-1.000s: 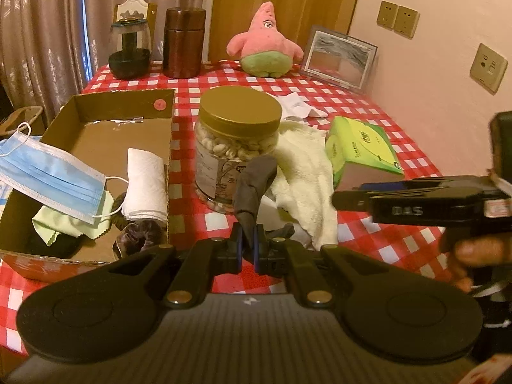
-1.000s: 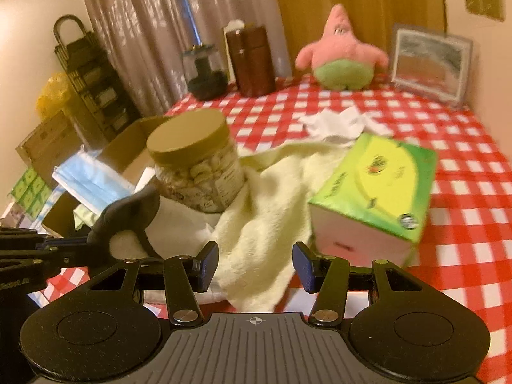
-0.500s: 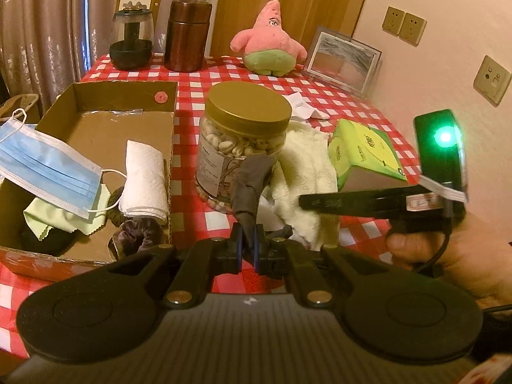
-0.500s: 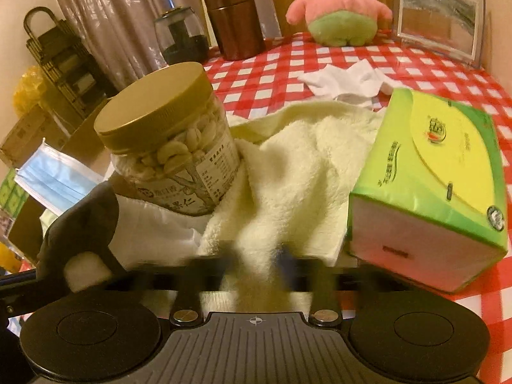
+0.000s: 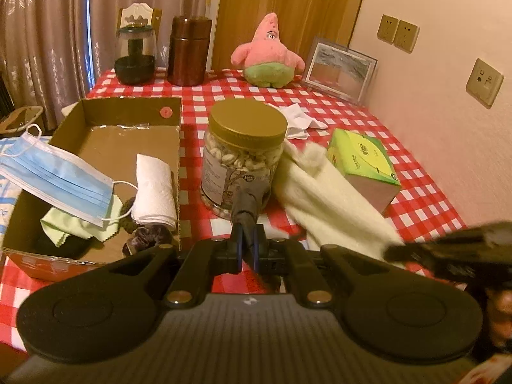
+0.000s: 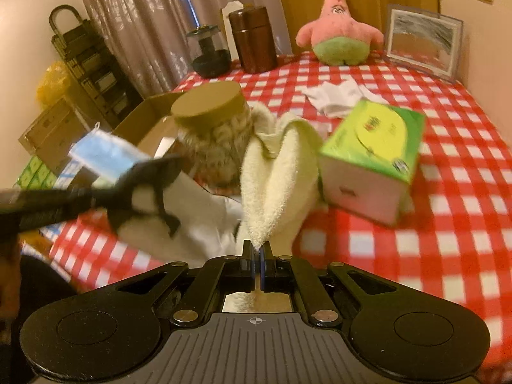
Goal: Organize soft objects
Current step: 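Grasp the cream towel with the right gripper while the left holds the sock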
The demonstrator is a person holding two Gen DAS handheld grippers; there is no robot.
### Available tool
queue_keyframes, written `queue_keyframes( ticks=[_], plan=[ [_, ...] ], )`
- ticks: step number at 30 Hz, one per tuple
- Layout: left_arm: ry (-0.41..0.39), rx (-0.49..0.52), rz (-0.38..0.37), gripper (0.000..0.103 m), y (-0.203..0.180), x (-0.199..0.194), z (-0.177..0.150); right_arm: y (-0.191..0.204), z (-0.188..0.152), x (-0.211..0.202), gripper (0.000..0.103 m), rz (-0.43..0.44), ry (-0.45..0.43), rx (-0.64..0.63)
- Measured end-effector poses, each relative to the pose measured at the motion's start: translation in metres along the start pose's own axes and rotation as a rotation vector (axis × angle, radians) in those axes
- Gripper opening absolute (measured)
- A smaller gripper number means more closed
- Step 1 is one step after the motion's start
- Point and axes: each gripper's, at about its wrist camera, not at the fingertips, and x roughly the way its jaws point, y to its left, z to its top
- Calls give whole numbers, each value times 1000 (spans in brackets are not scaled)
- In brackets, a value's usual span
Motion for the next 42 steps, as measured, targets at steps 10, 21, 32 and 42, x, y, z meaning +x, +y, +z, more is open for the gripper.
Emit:
queue_keyframes(
  ticks=[10,21,32,42],
  plan=[
    [-7,26,-3,5,-10,-4,1,-23,-8,-82,3,-151,-225,83],
    [78,86,-27,5,-27,39,-1,-24,4,9,3,-54,-66,-39],
    [166,183,-28,8,-29,71,-7,-16,-15,43,83,-134,-2,-159],
    [277,303,13,51,-31,89,-21,-8,-22,62,69,-216,69,-269]
  ],
)
